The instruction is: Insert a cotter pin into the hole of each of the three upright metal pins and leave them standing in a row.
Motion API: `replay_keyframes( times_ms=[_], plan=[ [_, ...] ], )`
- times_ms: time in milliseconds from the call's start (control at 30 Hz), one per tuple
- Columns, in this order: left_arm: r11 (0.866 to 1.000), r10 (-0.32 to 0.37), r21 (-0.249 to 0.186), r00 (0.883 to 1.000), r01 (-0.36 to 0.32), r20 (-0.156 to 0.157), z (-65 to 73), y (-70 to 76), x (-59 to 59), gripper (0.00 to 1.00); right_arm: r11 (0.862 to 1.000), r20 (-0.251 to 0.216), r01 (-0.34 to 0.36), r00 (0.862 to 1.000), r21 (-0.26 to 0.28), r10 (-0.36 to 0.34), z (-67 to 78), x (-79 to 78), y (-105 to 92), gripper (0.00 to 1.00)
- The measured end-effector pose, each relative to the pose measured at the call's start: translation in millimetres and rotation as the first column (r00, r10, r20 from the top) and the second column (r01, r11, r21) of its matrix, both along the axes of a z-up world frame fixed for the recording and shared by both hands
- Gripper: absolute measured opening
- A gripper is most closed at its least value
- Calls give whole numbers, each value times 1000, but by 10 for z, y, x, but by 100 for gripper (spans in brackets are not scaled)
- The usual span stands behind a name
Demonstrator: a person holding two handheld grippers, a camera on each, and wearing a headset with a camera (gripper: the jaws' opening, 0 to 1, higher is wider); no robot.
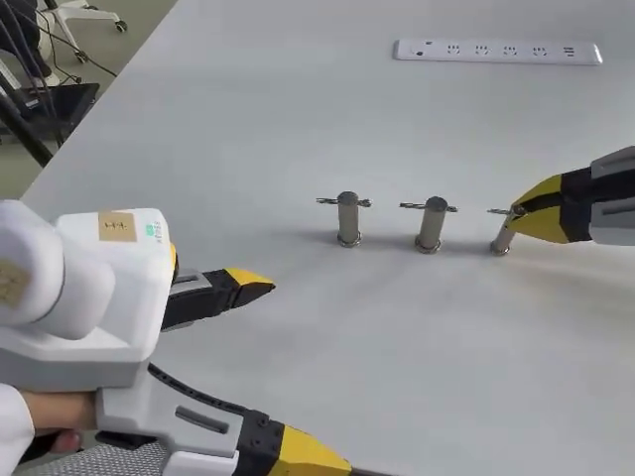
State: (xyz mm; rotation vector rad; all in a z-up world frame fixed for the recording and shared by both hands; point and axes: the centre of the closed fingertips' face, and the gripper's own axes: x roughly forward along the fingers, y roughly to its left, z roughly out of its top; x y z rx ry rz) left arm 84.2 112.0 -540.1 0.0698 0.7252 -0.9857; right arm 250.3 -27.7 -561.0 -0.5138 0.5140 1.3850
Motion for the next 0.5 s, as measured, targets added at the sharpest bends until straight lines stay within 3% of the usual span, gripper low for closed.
replay_keyframes(
  times_ms=[133,500],
  plan=[
    [1000,3,2,1000,-3,-2,0,2,2,99,999,-25,2,1000,37,-1,26,-10,-9,4],
    [1000,-3,-7,1000,3,-8,20,-34,-5,99,996,-35,41,999,76,-38,50,14,-41,6]
  ],
)
